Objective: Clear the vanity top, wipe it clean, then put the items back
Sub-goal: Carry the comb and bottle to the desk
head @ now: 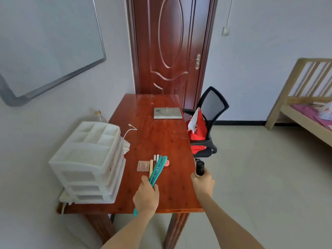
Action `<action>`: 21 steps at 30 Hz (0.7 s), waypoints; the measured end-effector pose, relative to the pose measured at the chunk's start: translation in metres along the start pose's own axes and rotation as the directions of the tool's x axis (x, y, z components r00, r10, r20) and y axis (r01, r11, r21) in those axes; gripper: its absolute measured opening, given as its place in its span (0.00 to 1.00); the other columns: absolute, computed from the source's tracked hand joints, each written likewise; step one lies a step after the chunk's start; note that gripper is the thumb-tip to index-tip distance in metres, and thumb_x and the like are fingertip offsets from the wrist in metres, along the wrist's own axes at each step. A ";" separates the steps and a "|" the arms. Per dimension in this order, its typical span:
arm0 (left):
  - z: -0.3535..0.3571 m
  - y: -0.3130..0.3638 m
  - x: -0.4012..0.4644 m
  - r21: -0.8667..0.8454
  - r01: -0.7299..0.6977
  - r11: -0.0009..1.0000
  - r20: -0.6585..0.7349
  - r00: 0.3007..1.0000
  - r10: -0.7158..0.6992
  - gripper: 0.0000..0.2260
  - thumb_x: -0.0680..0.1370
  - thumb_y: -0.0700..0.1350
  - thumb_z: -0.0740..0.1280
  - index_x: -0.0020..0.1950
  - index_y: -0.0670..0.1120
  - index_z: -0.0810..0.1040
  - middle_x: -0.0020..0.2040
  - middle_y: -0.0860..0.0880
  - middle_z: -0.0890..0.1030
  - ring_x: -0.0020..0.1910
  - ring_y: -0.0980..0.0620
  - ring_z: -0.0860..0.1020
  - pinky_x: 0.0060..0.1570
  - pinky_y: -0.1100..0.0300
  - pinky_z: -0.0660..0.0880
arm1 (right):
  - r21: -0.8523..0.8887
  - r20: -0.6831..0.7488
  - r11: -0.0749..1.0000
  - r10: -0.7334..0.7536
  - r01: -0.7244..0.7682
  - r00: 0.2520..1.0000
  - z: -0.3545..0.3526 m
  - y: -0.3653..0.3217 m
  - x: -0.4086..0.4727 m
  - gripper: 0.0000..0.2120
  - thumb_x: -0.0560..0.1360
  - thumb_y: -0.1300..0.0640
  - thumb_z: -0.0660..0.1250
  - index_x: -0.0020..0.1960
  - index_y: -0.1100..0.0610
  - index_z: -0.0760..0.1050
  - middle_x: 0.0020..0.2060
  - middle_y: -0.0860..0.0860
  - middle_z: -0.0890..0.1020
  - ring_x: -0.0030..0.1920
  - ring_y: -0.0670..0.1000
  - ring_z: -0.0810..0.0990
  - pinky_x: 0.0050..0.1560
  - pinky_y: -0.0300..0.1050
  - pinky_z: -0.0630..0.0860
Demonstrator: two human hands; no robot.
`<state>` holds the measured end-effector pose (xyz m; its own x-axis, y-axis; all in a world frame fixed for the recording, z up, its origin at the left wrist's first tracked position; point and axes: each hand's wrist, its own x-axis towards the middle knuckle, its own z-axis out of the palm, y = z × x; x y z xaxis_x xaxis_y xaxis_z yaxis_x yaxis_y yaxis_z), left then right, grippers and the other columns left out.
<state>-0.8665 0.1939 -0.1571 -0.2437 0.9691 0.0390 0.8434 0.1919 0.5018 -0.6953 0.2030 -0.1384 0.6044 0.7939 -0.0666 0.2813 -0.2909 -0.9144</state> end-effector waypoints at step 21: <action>0.119 0.022 0.133 -0.194 0.030 0.981 0.258 0.966 0.022 0.11 0.79 0.43 0.60 0.60 0.41 0.68 0.54 0.43 0.77 0.51 0.46 0.79 0.45 0.56 0.77 | -0.067 -0.029 0.973 0.219 -0.221 0.975 0.117 0.051 0.109 0.06 0.72 0.53 0.68 0.40 0.53 0.73 0.34 0.50 0.79 0.37 0.50 0.76 0.39 0.43 0.69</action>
<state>-0.8231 0.3457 -0.2435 -0.0938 0.9802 -0.1742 0.7269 0.1869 0.6609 -0.7020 0.3372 -0.2394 0.6729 0.6948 -0.2538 0.1902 -0.4942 -0.8483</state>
